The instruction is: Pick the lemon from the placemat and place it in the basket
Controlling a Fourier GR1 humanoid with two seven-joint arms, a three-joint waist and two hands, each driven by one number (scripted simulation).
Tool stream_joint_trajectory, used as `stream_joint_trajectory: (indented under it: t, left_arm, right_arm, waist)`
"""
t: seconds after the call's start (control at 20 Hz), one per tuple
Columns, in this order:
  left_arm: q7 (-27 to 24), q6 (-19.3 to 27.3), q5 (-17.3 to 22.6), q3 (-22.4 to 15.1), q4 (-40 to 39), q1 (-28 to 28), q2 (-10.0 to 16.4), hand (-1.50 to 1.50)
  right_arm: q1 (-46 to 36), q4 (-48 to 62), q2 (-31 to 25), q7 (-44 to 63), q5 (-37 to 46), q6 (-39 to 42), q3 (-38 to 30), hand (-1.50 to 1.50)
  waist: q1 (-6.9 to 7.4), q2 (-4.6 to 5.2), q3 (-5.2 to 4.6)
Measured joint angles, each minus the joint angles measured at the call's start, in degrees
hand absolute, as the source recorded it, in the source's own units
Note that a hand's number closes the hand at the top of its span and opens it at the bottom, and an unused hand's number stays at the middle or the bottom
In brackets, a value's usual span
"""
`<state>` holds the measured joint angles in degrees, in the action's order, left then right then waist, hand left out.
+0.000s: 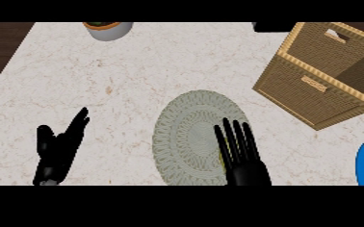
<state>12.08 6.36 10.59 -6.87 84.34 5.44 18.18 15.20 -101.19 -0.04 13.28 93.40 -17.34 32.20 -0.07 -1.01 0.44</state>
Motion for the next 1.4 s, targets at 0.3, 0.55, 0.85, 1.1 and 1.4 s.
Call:
stream_joint_trajectory:
  t: [0.3,0.55,0.85,1.1,1.4]
  left_arm:
    - [0.23,-0.61,-0.12,0.73,0.07,0.09,-0.21,0.00]
    - [0.39,-1.07,-0.44,1.12,-0.04,0.04,-0.34,0.00]
    - [-0.24,-1.38,-0.95,1.56,0.27,0.62,-0.76,0.00]
    - [-0.50,-1.69,-1.12,1.51,0.90,0.11,-0.75,0.00]
    - [-0.33,-1.91,-1.58,0.94,1.78,-0.79,-0.79,0.00]
  right_arm:
    - [-2.28,2.40,-1.13,-0.22,-0.56,-1.46,-1.24,1.50]
    - [-4.08,3.34,-2.11,0.16,3.40,-2.27,-1.26,1.50]
    - [-5.23,5.50,-2.17,0.86,5.89,-4.60,-1.32,1.50]
    - [-8.82,6.48,-0.60,13.91,-1.14,6.57,-3.22,1.50]
    - [-15.60,6.57,0.04,33.50,-11.49,17.24,-6.50,1.50]
  waist:
    - [0.00,-0.17,-0.15]
    - [-0.09,-0.20,-0.19]
    - [-0.07,-0.34,-0.27]
    - [0.79,0.64,-0.32]
    - [2.77,1.74,-0.24]
